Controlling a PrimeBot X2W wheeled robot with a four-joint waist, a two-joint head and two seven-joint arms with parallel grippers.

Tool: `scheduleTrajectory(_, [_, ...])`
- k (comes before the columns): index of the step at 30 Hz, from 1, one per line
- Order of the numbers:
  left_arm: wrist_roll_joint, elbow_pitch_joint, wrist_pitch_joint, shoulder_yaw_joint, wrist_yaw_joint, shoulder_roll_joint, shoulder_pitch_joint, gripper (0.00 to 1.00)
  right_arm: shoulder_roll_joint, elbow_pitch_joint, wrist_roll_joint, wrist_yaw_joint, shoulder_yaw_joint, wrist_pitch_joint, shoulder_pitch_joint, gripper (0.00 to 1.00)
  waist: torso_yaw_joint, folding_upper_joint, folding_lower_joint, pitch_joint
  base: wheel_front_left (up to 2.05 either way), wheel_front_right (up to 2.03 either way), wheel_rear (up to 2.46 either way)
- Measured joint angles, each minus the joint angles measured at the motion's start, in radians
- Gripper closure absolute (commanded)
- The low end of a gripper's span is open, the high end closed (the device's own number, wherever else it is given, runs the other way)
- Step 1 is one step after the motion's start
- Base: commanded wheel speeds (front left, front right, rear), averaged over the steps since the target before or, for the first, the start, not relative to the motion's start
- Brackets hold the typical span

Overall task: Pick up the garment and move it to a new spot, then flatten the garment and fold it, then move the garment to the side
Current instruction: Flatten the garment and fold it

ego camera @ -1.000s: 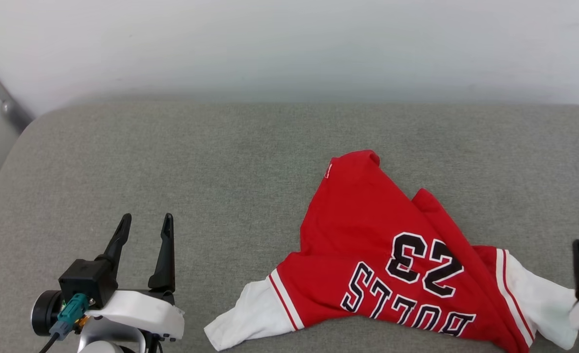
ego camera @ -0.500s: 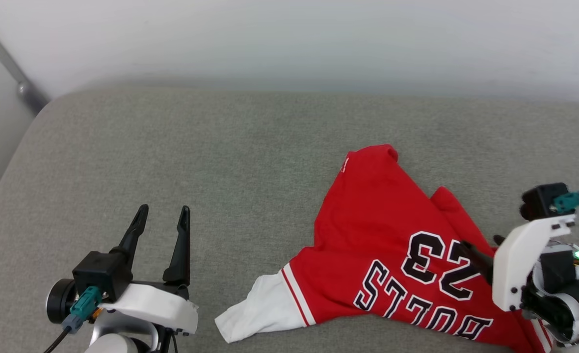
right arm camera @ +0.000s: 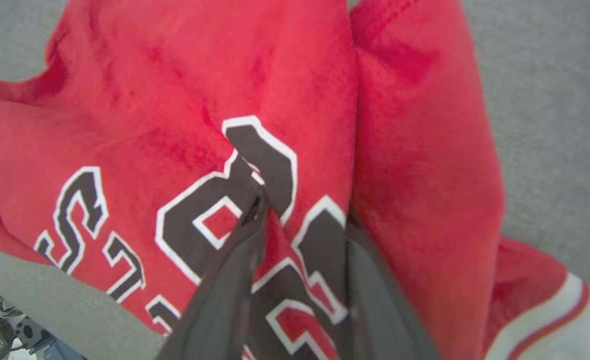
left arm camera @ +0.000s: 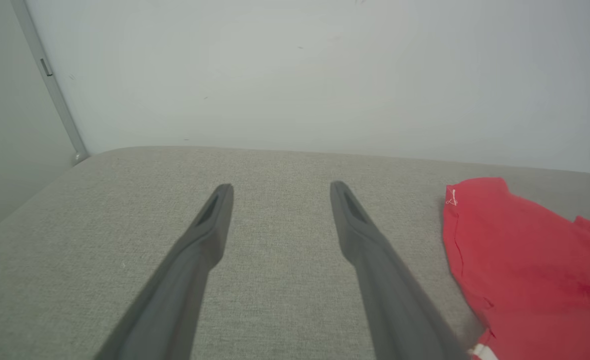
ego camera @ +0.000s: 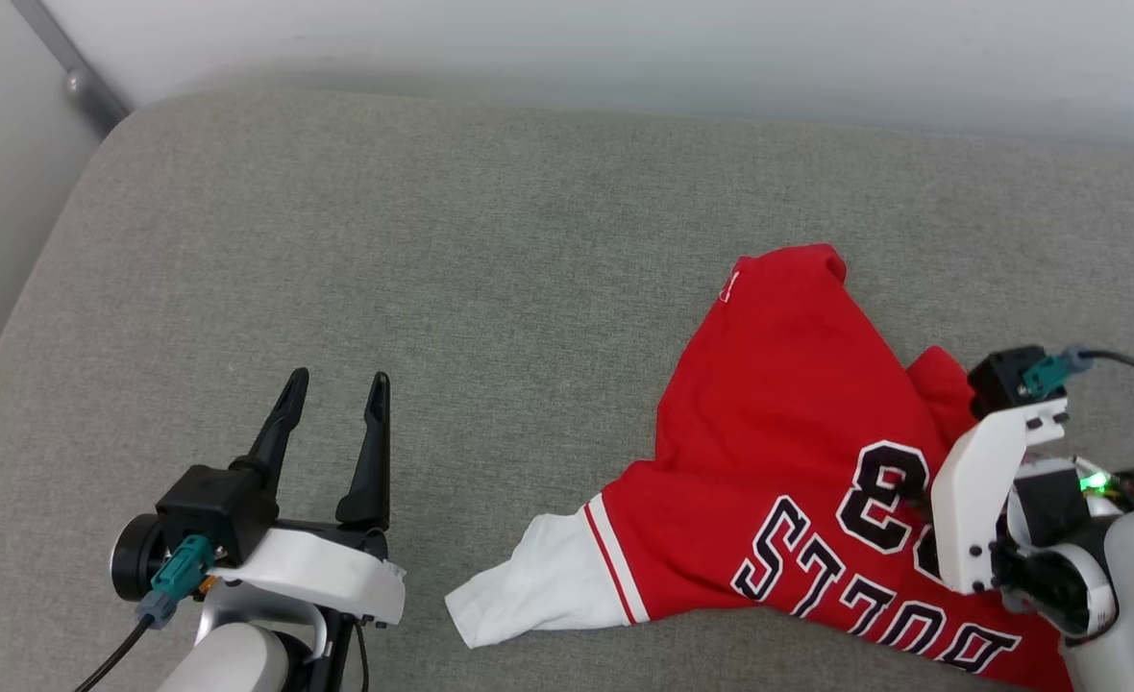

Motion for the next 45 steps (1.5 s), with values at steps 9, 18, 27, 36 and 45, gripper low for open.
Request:
scheduleTrajectory(9, [0.009, 0.013, -0.006, 0.003, -0.011, -0.012, -0.013, 0.0, -0.034, -0.061, 0.002, 0.0, 0.055, -0.088, -0.104, 1.0, -0.015, 0.0, 0.0, -0.005, 0.0, 0.0, 0.0])
scheduleTrajectory(18, [0.027, 0.019, -0.01, -0.021, -0.047, -0.04, -0.079, 0.0, -0.071, -0.001, -0.033, 0.0, 0.072, -0.163, -0.355, 1.0, 0.017, 0.0, 0.0, 0.055, 0.0, 0.0, 0.0])
scheduleTrajectory(27, [0.047, 0.043, -0.012, -0.024, -0.088, -0.087, -0.145, 0.0, -0.098, 0.176, -0.066, 0.0, 0.053, -0.287, -0.571, 1.0, 0.069, 0.0, 0.0, 0.171, 0.0, 0.0, 0.0])
scheduleTrajectory(36, [0.08, 0.07, -0.012, 0.003, -0.119, -0.125, -0.166, 0.0, -0.086, 0.413, -0.09, 0.0, 0.061, -0.426, -0.6, 0.0, 0.109, 0.0, 0.0001, 0.234, 0.0, 0.0, 0.0])
scheduleTrajectory(45, [0.101, 0.097, -0.012, 0.039, -0.134, -0.133, -0.142, 0.0, -0.079, 0.45, -0.053, 0.0, 0.1, -0.595, -0.56, 0.0, 0.077, 0.0, 0.0, 0.166, 0.0, 0.0, 0.0])
